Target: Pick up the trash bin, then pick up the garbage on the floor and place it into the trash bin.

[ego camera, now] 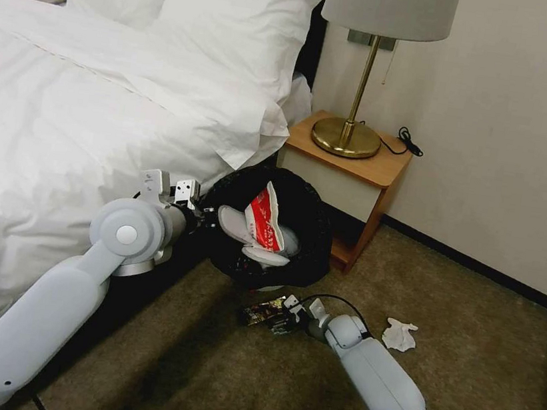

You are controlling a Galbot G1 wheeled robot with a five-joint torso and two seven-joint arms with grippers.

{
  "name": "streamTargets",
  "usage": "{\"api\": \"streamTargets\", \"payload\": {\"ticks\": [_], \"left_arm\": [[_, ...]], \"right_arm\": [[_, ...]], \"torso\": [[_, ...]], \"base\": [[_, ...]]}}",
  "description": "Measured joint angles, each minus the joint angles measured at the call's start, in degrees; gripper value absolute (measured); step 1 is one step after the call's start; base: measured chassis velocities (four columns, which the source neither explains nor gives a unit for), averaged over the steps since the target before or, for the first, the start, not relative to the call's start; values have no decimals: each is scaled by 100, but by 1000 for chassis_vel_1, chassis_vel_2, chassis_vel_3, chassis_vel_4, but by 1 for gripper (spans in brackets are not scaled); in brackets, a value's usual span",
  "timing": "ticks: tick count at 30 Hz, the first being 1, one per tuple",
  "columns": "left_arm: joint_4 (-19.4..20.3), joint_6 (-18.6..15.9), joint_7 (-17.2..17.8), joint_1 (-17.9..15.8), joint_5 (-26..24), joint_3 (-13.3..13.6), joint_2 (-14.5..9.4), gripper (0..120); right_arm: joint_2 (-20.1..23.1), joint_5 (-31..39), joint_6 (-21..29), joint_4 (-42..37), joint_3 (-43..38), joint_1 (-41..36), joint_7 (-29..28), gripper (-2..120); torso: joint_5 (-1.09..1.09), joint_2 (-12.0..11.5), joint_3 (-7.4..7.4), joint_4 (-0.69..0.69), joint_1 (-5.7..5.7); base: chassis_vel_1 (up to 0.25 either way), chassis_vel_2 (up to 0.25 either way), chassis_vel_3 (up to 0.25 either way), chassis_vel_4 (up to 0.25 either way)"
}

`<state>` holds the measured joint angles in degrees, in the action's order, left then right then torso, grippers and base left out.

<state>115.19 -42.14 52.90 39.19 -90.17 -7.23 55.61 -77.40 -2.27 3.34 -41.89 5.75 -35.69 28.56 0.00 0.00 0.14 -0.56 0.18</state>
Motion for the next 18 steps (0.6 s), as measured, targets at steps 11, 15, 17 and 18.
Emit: {"api": "streamTargets", "payload": {"ticks": [11, 15, 17, 18], "left_arm": [[9, 0, -30, 60, 27, -17, 70, 1], [9, 0, -41, 56, 32, -16, 87, 1], [8, 0, -43, 55, 33, -14, 97, 1], [6, 0, -45, 55, 33, -10, 105, 1]], "right_arm": [[-166, -283, -74, 422, 9, 85, -517, 98], [-218, -225, -80, 453, -15, 121, -610, 85], [-225, -226, -80, 455, -16, 125, -619, 79], [-233, -234, -80, 466, -16, 128, -626, 74]], "torso": [[0, 0, 0, -1, 0], [0, 0, 0, 0, 0], [0, 0, 0, -1, 0], [0, 0, 0, 0, 0]], "base": [[0, 0, 0, 0], [0, 0, 0, 0], [0, 0, 0, 0], [0, 0, 0, 0]]}}
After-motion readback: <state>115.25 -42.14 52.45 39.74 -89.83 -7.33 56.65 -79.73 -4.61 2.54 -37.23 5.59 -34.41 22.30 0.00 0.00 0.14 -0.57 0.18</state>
